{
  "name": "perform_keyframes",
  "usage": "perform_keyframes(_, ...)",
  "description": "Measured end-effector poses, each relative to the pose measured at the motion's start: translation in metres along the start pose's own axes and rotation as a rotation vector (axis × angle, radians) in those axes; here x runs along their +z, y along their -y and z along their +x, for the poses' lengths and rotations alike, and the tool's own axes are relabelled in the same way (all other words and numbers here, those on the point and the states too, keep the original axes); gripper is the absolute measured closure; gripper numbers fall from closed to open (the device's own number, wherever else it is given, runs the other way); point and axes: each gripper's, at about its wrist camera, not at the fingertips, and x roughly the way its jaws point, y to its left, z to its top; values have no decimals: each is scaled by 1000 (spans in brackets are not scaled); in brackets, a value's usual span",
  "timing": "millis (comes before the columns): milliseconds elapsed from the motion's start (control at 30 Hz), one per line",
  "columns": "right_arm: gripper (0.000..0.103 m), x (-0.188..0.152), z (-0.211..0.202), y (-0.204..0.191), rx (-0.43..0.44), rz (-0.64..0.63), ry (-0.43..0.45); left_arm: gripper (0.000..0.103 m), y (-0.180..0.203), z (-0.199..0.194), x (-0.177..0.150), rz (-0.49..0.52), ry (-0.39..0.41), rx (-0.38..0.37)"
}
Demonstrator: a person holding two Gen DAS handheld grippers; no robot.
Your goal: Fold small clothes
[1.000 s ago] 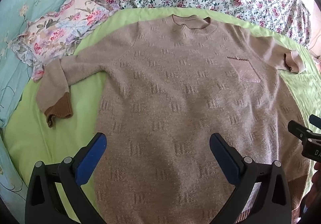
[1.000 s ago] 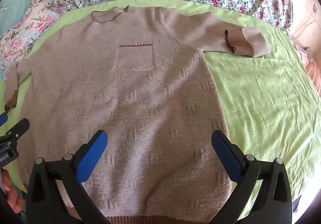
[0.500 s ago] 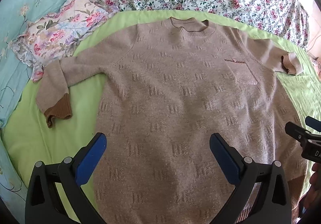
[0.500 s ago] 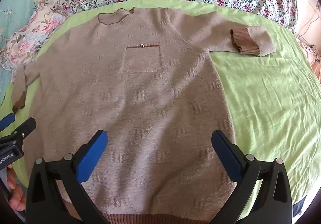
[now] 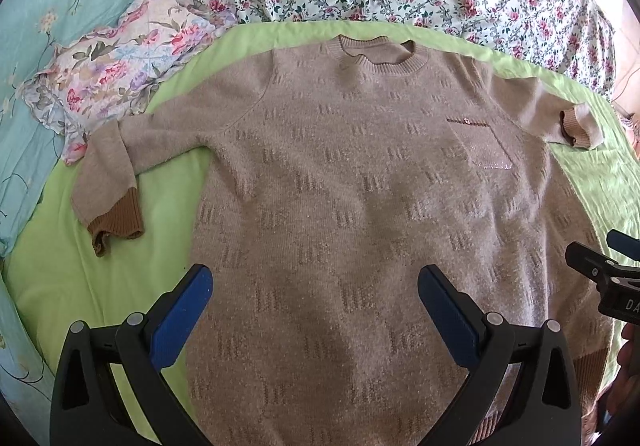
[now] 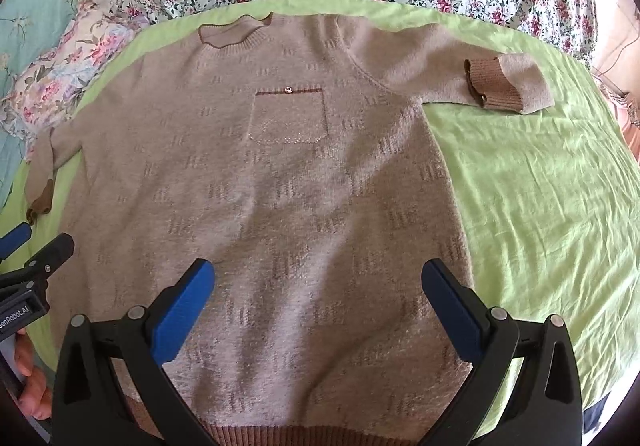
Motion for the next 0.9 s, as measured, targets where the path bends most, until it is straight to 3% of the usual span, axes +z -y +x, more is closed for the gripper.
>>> perform_keyframes(900,0,4,3,4,30,-2,5,0,0,4,6,6,0,-5)
